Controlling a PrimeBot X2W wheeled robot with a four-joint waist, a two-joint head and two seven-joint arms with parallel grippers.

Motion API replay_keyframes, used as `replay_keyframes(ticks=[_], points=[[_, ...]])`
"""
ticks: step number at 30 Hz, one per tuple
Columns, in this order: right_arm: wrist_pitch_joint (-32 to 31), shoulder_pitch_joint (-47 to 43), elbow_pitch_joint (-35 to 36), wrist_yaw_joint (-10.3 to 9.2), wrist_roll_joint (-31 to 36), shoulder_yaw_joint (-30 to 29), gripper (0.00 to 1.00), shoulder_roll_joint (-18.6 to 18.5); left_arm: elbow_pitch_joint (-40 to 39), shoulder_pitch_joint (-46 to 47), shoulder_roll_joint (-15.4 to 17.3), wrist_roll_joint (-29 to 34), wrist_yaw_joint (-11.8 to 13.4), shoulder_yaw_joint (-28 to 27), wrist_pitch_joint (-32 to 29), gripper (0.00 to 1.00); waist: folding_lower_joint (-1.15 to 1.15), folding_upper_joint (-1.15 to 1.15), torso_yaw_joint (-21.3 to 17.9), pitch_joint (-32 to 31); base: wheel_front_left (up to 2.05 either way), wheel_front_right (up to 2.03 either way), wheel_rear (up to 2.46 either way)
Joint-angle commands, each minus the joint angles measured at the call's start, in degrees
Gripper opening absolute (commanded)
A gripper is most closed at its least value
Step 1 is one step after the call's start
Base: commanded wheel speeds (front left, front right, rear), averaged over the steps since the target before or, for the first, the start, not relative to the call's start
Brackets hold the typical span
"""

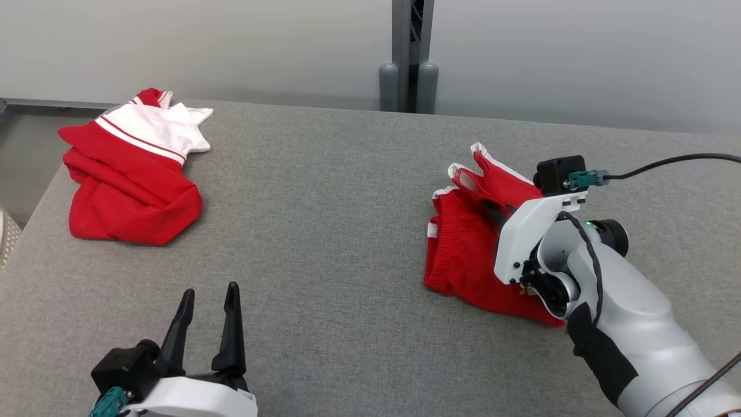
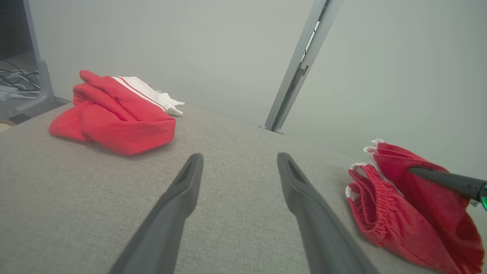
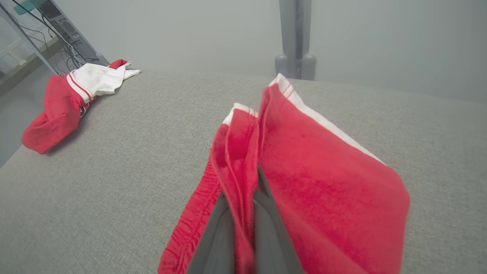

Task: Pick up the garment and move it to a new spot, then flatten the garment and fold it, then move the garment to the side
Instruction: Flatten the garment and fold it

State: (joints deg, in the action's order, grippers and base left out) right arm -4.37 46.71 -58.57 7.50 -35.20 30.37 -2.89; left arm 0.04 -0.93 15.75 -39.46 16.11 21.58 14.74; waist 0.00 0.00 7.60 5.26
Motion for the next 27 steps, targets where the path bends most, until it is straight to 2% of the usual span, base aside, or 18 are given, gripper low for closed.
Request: replay_keyframes(ticks=[1, 11, 12, 13, 14, 15, 27], points=[[0.73, -0.27, -0.57, -0.02, -0.36, 0.58, 0.00, -0.12, 0.21, 0.76, 0.09, -0.02, -0.31, 0.00, 0.23, 1.00, 0.00, 0.00, 0.42, 0.29, 0.00, 0.00, 0.00], [3.82, -0.14, -3.42, -0.02, -3.36, 6.17, 0.00, -0.12, 1.15, 1.66, -0.59, 0.33, -0.95, 0.21, 0.32, 1.00, 0.00, 0.00, 1.81, 0.75, 0.00, 0.00, 0.00], [3.80, -0.14, -3.63, -0.02, -3.67, 6.82, 0.18, -0.13, 1.23, 1.68, -0.64, 0.35, -0.97, 0.21, 0.33, 1.00, 0.00, 0.00, 1.85, 0.70, 0.00, 0.00, 0.00], [3.86, -0.17, -3.74, -0.02, -4.02, 7.37, 0.48, -0.14, 1.29, 1.71, -0.69, 0.38, -1.01, 0.21, 0.34, 1.00, 0.00, 0.00, 1.86, 0.66, 0.00, 0.00, 0.00], [3.88, -0.22, -3.72, -0.02, -4.47, 7.94, 0.93, -0.13, 1.33, 1.73, -0.72, 0.39, -1.00, 0.22, 0.35, 1.00, 0.00, 0.00, 1.85, 0.62, 0.00, 0.00, 0.00], [3.83, -0.27, -3.54, -0.02, -4.92, 8.54, 1.00, -0.12, 1.38, 1.74, -0.73, 0.40, -1.06, 0.23, 0.35, 1.00, 0.00, 0.00, 1.81, 0.59, 0.00, 0.00, 0.00], [8.41, 1.03, 1.32, -0.02, -8.37, 13.88, 1.00, -0.17, 1.19, 0.95, -0.41, 0.46, -0.89, -0.24, 0.38, 1.00, 0.00, 0.00, -1.06, -0.27, 0.00, 0.00, 0.00]])
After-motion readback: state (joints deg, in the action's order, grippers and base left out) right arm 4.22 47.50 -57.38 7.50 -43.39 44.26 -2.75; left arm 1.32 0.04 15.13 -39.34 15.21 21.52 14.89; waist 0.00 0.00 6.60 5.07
